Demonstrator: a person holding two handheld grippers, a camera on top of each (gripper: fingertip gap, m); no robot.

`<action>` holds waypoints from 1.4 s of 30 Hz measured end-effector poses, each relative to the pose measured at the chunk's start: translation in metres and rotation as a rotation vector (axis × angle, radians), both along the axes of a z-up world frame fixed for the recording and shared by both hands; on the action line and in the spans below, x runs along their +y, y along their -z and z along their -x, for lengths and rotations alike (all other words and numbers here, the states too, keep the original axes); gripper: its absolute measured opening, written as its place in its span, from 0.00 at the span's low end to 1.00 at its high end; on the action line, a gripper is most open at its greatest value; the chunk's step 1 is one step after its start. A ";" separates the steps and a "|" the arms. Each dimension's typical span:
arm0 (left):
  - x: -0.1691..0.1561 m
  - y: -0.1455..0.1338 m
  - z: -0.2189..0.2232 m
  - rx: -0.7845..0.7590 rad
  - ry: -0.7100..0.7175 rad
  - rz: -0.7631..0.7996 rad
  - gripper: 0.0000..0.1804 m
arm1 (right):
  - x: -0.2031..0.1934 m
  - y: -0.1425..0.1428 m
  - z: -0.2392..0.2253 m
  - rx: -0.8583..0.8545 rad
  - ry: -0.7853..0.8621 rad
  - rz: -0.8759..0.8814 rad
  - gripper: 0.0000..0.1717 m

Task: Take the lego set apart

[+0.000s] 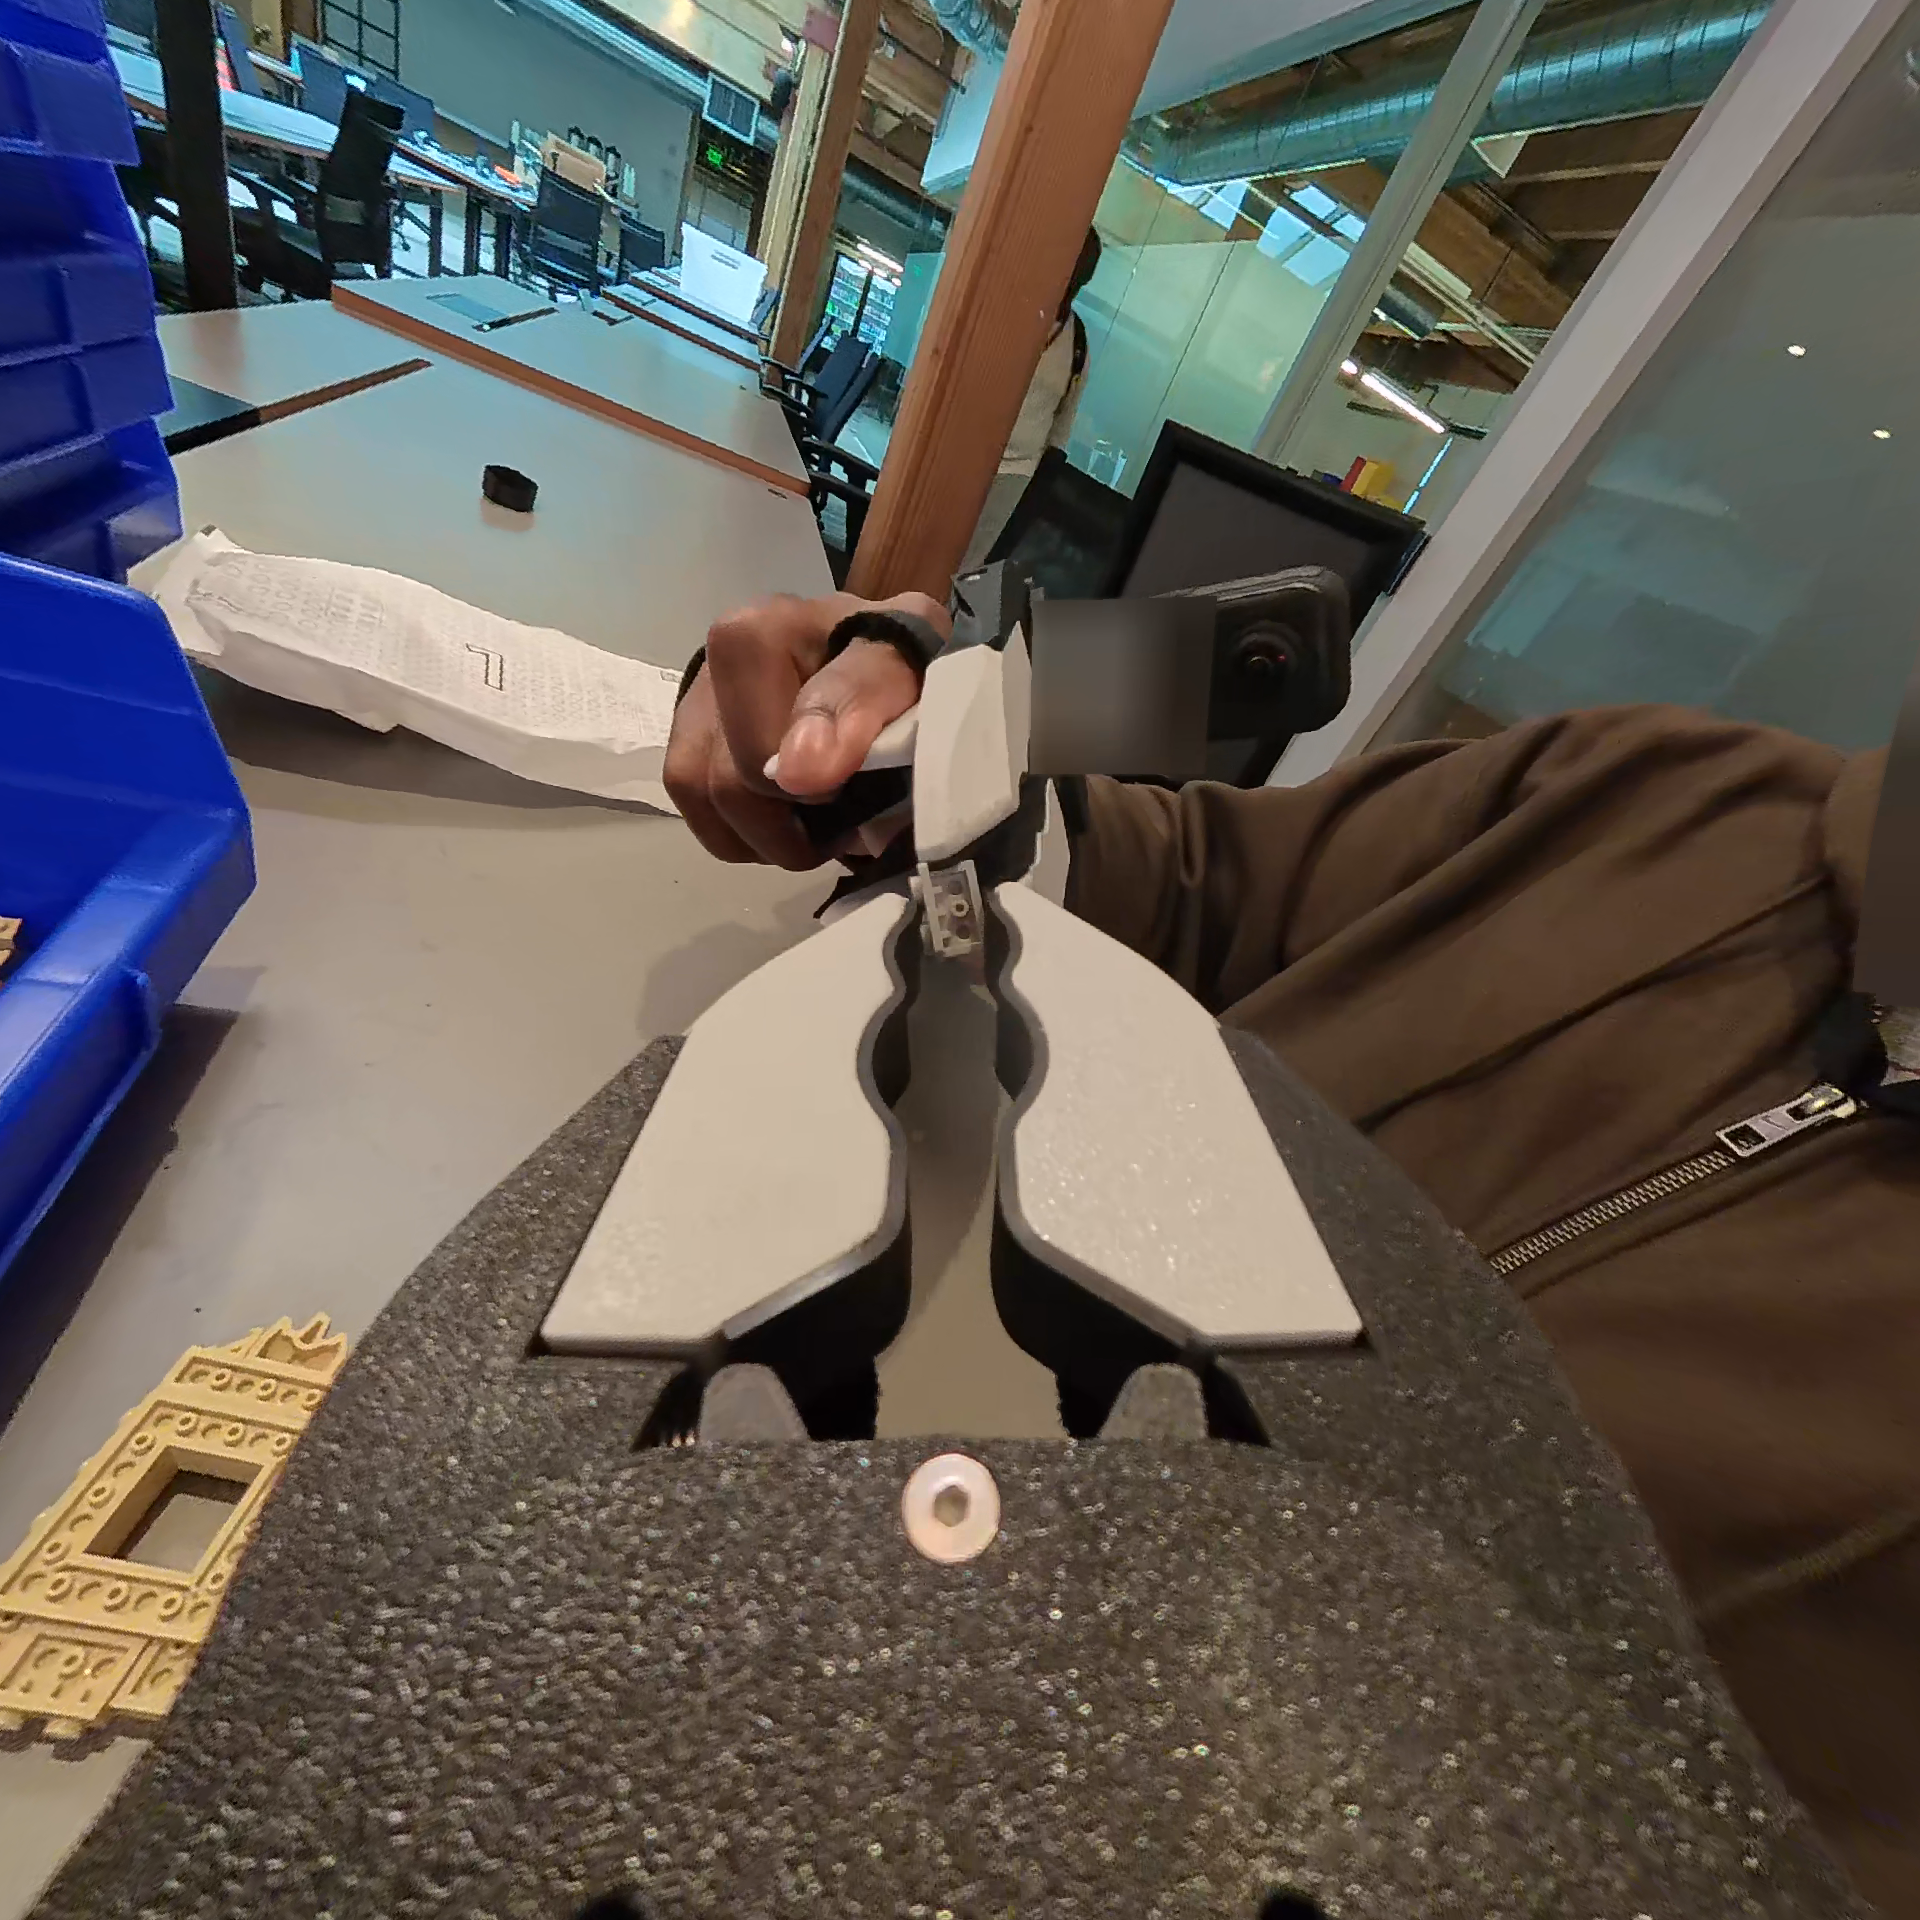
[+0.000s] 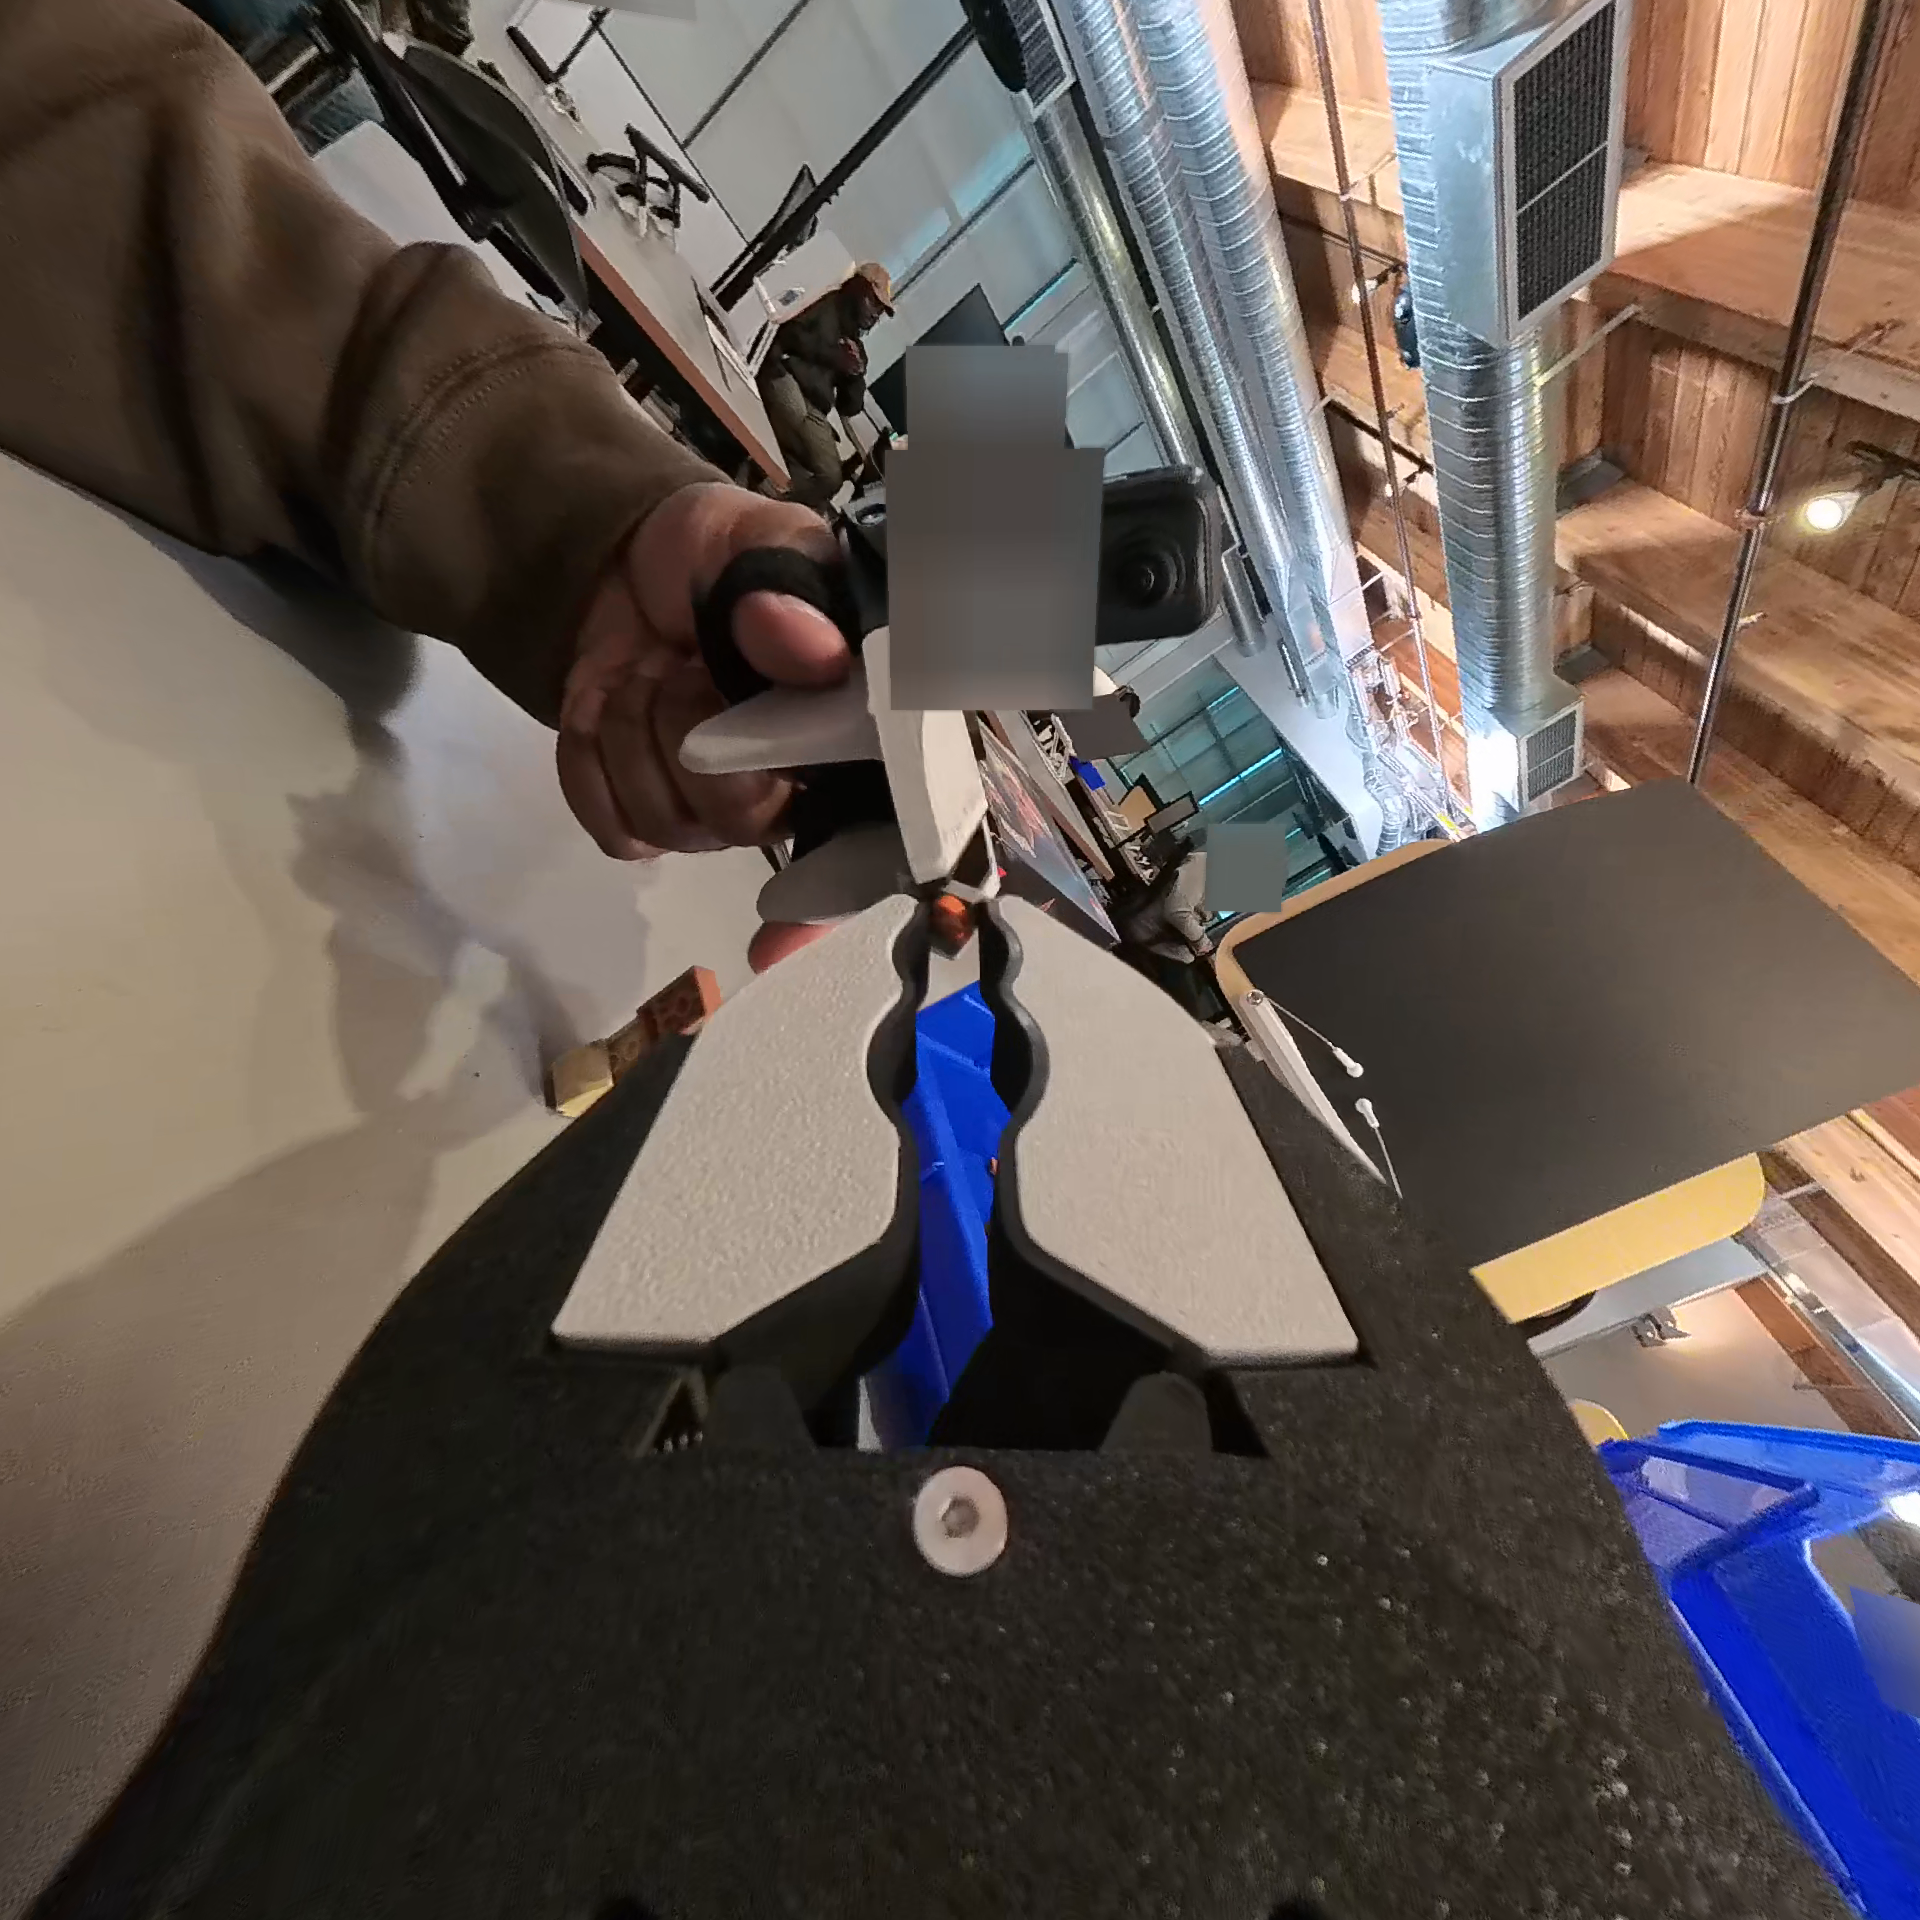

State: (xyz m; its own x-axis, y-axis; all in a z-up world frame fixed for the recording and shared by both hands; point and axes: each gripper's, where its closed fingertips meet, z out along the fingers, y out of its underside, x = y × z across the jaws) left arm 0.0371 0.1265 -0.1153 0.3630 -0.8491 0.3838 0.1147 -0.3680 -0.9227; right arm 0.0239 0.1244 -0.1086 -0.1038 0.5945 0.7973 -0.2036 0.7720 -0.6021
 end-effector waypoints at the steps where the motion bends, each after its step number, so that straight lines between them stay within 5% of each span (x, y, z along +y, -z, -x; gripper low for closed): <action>1: 0.001 -0.001 0.000 0.000 -0.008 -0.002 0.06 | 0.000 -0.001 -0.001 0.000 0.003 0.005 0.05; 7: -0.010 -0.004 -0.010 -0.039 -0.042 0.006 0.08 | -0.009 -0.005 -0.008 -0.012 -0.031 0.043 0.05; 14: -0.035 -0.013 -0.024 -0.295 -0.191 -0.047 0.06 | -0.037 -0.012 -0.022 -0.042 -0.096 0.077 0.05; 22: -0.043 -0.021 -0.029 -0.311 -0.395 -0.151 0.06 | -0.045 -0.019 -0.031 0.097 0.088 0.074 0.04; 42: -0.047 -0.010 -0.018 -0.579 -0.495 -0.131 0.06 | -0.051 -0.006 -0.026 0.191 0.251 -0.114 0.03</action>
State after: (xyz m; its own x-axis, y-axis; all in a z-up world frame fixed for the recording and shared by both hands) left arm 0.0554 0.0792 -0.1050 0.4846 -0.6916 0.5355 0.7149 -0.0396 -0.6981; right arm 0.0499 0.0731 -0.1028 0.1921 0.4889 0.8509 -0.0997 0.8723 -0.4787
